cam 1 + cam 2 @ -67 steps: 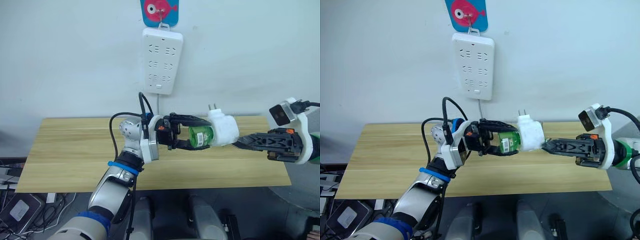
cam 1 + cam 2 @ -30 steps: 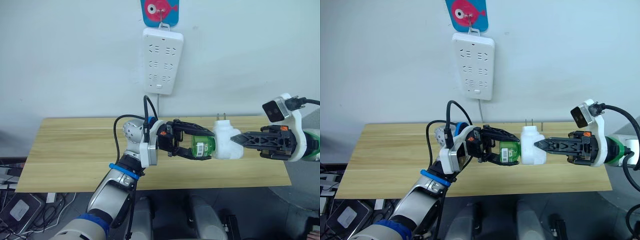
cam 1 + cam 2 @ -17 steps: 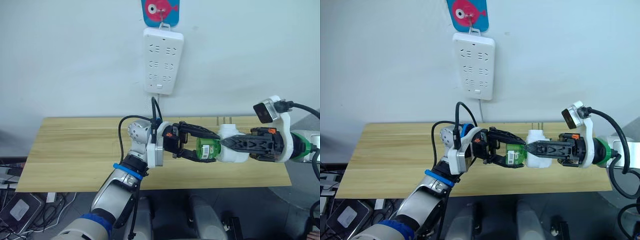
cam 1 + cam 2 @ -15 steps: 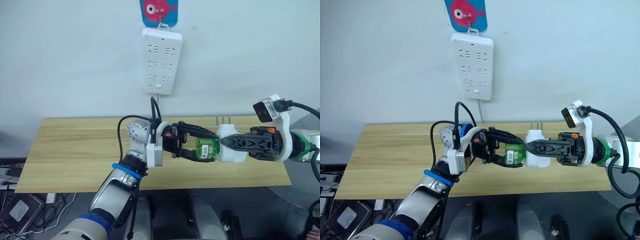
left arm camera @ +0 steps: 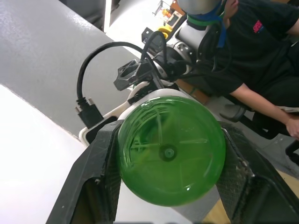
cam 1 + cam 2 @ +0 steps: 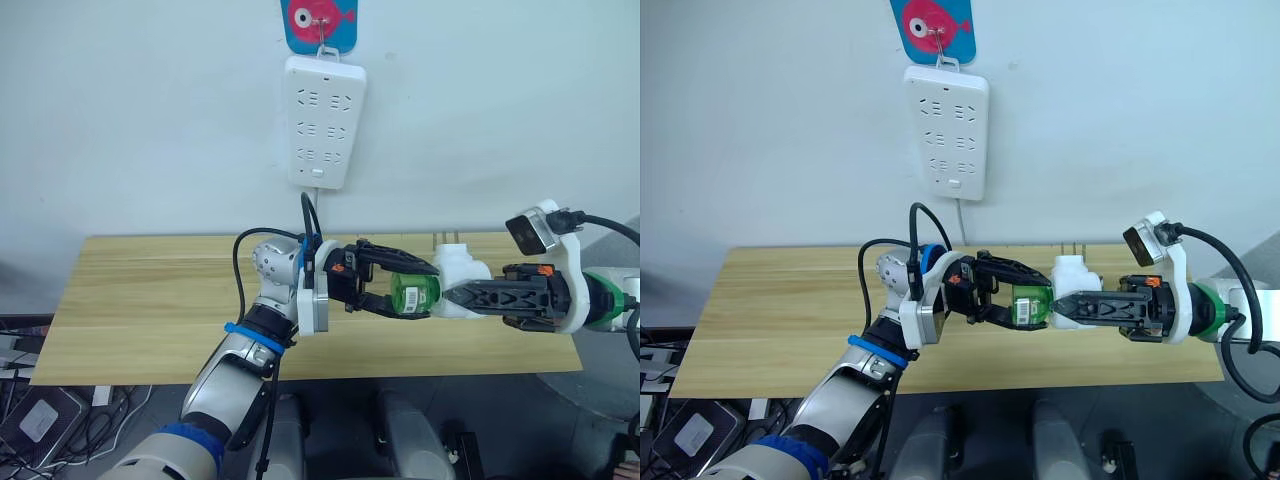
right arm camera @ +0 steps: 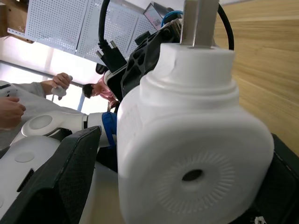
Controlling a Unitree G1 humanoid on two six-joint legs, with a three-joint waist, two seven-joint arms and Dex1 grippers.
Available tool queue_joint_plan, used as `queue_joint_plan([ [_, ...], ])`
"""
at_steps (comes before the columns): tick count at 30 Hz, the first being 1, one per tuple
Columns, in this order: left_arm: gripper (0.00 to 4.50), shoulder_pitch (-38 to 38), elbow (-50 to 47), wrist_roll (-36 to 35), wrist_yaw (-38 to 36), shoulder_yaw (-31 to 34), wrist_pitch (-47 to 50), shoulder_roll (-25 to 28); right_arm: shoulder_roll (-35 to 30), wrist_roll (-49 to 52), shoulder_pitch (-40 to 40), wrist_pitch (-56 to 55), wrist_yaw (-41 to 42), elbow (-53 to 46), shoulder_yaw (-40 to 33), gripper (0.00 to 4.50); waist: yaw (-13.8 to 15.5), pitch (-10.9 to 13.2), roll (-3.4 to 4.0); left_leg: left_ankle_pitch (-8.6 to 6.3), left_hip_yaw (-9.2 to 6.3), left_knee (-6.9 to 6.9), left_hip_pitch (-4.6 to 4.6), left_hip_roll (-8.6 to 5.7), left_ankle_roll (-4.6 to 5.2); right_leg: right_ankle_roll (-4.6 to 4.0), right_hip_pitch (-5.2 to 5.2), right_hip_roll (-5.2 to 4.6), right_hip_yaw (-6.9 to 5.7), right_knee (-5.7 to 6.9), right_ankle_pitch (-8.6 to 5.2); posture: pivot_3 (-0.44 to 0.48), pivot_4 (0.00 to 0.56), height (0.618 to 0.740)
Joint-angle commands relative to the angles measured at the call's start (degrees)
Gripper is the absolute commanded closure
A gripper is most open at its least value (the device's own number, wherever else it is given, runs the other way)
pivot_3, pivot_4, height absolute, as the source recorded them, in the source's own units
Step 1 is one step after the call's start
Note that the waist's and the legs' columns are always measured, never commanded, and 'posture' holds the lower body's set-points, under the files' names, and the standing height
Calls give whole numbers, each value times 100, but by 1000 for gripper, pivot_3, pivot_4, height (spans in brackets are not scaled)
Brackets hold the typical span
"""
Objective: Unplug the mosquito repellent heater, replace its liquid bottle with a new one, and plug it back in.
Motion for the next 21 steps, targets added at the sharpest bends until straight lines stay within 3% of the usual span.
queue_joint_plan([
  [1, 2161, -89, -56, -22, 146, 60, -63, -69, -29, 135, 46, -66, 53, -111, -236, 17, 0, 0, 0, 0, 0, 0, 0, 0, 0, 0, 0, 0, 0, 0, 0, -138, 280, 740],
  [4, 2161, -85, -63, -52, 130, 38, -10, -67, 30, 135, 18, -76, 18, -57, -270, 178, 0, 0, 0, 0, 1, 0, 0, -1, 0, 0, 0, 0, 1, 0, 0, -146, 281, 740],
  [9, 2161, -42, -163, -158, 66, 11, 151, -61, 90, 135, -20, -39, 52, 11, -335, 1378, -2, 0, 0, 0, 1, 0, 0, 0, 0, 0, 0, 0, 1, 0, 0, -146, 280, 740],
  [17, 2161, 10, -245, -177, 42, 7, 282, -33, 179, 135, -17, -68, 30, -38, -363, 1380, -2, 0, 0, 0, 1, 0, 0, -1, 0, 0, 0, 0, 1, 0, 0, -142, 282, 740],
  [21, 1035, 9, -269, -23, 243, 65, 618, 25, 299, 135, 3, -135, -124, -52, -394, 1394, -3, 0, 0, 0, 0, 0, 0, -1, 0, 0, 0, 0, 1, 0, 0, -139, 281, 740],
])
